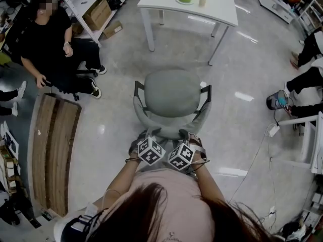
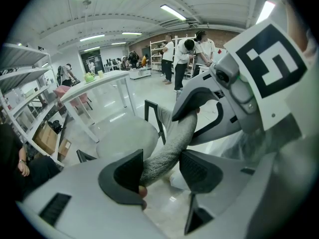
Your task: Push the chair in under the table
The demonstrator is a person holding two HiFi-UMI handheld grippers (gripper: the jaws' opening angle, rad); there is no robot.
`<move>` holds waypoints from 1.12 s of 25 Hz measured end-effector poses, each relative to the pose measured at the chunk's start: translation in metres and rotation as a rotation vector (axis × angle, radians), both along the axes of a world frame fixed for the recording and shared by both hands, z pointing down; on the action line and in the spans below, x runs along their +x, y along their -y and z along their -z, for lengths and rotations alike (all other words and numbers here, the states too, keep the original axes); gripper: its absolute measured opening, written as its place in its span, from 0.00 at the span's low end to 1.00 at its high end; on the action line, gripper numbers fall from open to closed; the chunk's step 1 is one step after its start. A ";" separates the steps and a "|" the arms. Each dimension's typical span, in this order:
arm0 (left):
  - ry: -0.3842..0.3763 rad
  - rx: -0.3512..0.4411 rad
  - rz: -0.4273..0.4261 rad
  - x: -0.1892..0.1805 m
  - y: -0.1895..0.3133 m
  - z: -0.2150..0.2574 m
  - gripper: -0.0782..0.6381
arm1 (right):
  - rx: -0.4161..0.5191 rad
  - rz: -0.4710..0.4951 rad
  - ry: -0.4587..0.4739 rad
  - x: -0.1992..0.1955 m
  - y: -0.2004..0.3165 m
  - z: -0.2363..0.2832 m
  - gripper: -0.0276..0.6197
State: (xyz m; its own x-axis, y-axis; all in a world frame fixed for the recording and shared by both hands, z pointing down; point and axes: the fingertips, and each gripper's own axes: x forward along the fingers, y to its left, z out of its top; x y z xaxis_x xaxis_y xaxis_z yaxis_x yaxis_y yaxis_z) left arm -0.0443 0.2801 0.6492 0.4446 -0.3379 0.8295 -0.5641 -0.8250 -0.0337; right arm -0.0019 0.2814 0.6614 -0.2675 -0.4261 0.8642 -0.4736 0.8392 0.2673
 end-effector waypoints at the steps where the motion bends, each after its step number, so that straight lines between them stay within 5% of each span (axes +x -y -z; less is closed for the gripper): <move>1: 0.000 -0.001 -0.001 0.000 0.003 0.000 0.43 | -0.007 0.000 -0.001 0.000 0.003 0.000 0.36; 28: 0.015 -0.008 0.013 0.001 0.096 -0.001 0.43 | 0.015 0.031 -0.001 0.001 0.094 0.000 0.36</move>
State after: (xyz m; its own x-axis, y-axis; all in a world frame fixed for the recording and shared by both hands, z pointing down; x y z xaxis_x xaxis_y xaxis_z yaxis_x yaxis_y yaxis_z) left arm -0.0428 0.1843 0.6504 0.4277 -0.3370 0.8388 -0.5746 -0.8177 -0.0355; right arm -0.0009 0.1874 0.6613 -0.2797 -0.4303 0.8583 -0.4474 0.8494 0.2801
